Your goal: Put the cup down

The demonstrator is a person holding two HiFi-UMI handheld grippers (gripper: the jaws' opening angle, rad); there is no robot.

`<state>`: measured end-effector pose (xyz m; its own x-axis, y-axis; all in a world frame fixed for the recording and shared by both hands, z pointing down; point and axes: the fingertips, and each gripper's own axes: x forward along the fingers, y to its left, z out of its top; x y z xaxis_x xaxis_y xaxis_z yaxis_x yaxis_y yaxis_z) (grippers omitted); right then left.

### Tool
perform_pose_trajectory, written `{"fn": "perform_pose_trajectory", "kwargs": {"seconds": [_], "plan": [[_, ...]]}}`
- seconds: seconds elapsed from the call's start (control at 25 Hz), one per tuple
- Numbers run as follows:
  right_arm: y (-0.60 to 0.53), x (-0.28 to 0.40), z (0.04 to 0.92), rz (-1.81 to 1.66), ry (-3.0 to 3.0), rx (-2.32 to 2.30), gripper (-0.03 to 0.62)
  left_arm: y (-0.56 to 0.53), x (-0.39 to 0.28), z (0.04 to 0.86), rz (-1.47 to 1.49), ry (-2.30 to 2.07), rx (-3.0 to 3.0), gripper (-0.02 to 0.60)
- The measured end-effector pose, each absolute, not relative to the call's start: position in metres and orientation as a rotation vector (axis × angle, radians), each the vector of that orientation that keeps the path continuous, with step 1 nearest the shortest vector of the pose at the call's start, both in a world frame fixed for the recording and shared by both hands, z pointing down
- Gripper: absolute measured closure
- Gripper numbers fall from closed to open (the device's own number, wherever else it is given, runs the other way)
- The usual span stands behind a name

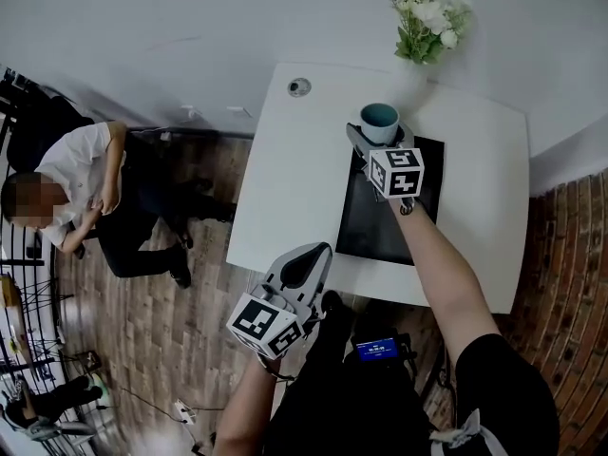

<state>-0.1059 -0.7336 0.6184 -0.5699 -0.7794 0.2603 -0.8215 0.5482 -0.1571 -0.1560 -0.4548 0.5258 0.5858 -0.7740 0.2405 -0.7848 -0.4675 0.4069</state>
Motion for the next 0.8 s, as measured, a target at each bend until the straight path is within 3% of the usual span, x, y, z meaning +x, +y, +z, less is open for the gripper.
{"fn": "perform_pose_trajectory", "kwargs": {"seconds": [0.8], "plan": [[-0.694, -0.098, 0.645, 0.196, -2.478, 1.172, 0.2, -0.456, -0.157, 0.522, 0.034, -1.193, 2.376, 0.574]]}}
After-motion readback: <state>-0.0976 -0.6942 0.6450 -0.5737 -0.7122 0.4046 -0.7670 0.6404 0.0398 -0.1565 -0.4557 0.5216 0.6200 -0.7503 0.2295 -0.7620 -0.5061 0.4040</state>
